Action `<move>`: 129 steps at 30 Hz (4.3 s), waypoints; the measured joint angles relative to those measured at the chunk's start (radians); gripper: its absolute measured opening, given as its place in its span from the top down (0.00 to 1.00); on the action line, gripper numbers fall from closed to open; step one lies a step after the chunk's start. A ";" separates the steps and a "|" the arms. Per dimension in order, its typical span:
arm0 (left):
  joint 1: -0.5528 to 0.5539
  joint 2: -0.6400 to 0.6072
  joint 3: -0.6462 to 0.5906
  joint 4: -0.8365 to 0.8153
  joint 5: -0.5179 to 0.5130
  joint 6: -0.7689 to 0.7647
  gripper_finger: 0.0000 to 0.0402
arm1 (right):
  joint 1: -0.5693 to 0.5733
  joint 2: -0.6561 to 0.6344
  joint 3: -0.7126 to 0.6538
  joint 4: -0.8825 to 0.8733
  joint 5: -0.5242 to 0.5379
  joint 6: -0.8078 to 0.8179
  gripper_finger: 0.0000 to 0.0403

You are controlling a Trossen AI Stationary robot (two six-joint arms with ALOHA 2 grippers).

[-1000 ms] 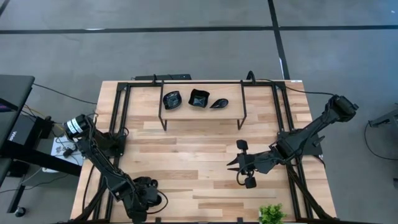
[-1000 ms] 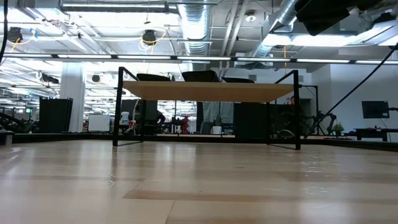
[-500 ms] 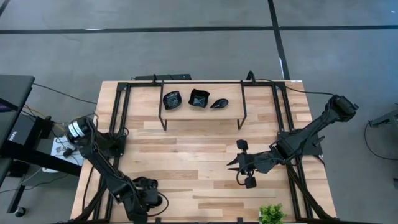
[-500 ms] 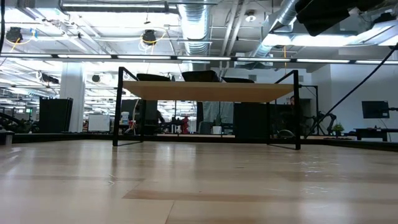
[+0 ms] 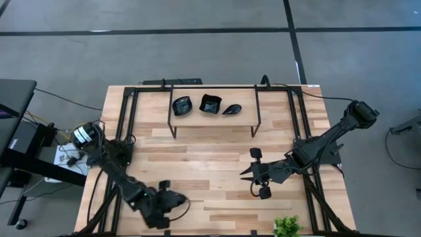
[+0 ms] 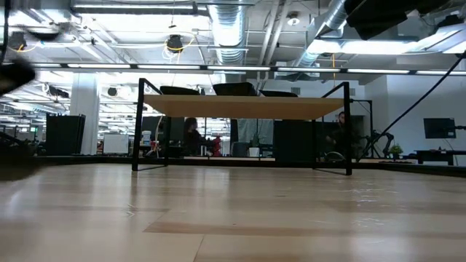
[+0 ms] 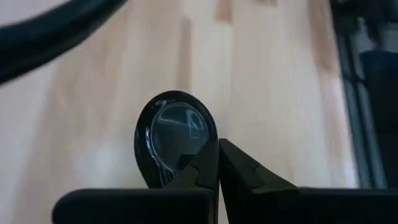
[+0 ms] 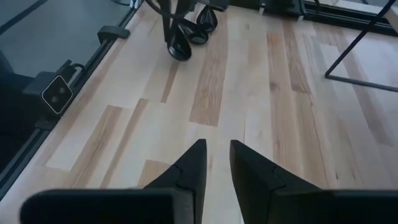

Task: Pick & Place Mini shaped plates
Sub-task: Stack the black drop-shaped plate on top of the black drop-shaped plate on the shelf

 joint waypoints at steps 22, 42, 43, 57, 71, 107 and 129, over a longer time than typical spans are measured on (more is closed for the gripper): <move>0.831 -0.002 0.446 0.231 0.119 1.006 0.98 | 0.002 0.000 0.000 -0.002 -0.052 0.051 0.84; 1.080 0.070 0.409 0.423 0.344 1.044 0.98 | -0.068 -0.002 0.000 -0.019 -0.050 -0.024 0.84; 1.079 0.083 0.409 0.444 0.344 1.044 0.99 | -0.076 -0.002 0.000 -0.013 -0.051 -0.025 0.84; 1.085 0.169 0.409 0.473 0.357 1.052 0.97 | -0.112 -0.002 0.000 -0.044 -0.052 -0.028 0.84; 1.091 0.169 0.409 0.475 0.338 1.077 0.87 | -0.111 -0.002 0.000 -0.047 -0.052 -0.028 0.84; 0.567 -0.298 0.358 -0.186 0.376 0.625 0.76 | -0.315 -0.001 0.000 -0.041 0.350 0.137 0.84; 0.187 -0.499 0.017 -0.177 0.091 0.261 0.76 | -0.523 -0.001 0.152 -0.264 0.203 0.213 0.93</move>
